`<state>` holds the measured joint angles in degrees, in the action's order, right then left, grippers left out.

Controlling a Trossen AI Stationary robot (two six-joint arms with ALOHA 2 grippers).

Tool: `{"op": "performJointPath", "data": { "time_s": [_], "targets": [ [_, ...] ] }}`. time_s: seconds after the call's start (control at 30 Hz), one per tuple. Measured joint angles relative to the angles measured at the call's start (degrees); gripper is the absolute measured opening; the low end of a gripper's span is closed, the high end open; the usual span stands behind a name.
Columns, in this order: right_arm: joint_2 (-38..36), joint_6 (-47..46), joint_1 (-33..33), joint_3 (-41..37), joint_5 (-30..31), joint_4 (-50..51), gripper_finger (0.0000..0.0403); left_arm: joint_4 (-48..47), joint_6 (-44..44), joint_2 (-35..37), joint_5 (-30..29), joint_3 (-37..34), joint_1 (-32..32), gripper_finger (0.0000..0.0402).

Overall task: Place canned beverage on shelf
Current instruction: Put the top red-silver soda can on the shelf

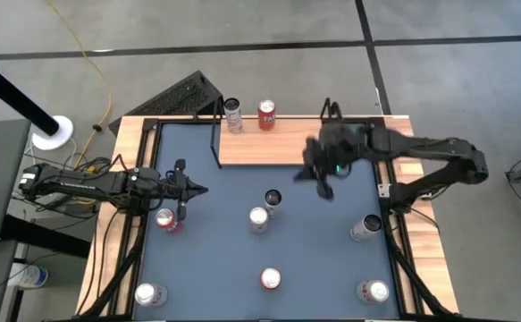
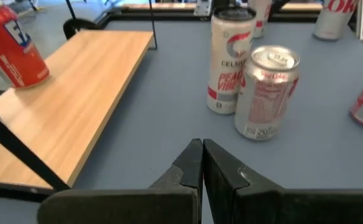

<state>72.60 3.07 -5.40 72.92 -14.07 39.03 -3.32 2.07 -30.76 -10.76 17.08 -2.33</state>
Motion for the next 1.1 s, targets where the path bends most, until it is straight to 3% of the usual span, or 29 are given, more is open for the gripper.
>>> {"op": "performJointPath", "data": {
  "time_s": [0.23,0.37,0.47,0.8,1.1],
  "targets": [
    [5.21,2.97,20.98,-0.02,10.54,0.28,0.0000,-0.38,0.23,0.02,0.00,0.00,0.00,0.0000],
    [9.12,2.59,29.65,-0.04,11.18,4.14,0.0000,-0.38,0.35,0.02,0.02,0.00,0.00,0.0000],
    [11.15,-3.24,34.09,-0.09,11.19,6.49,0.0000,-0.38,0.73,0.02,0.04,0.00,0.00,0.0000],
    [11.65,-33.42,37.30,-0.09,13.02,12.66,0.0000,-0.35,0.79,0.02,0.06,0.00,0.00,0.0000],
    [12.09,-37.44,37.24,-0.04,12.52,13.07,0.0000,-0.89,0.79,0.02,0.09,0.00,-0.02,0.0000]
  ]
}}
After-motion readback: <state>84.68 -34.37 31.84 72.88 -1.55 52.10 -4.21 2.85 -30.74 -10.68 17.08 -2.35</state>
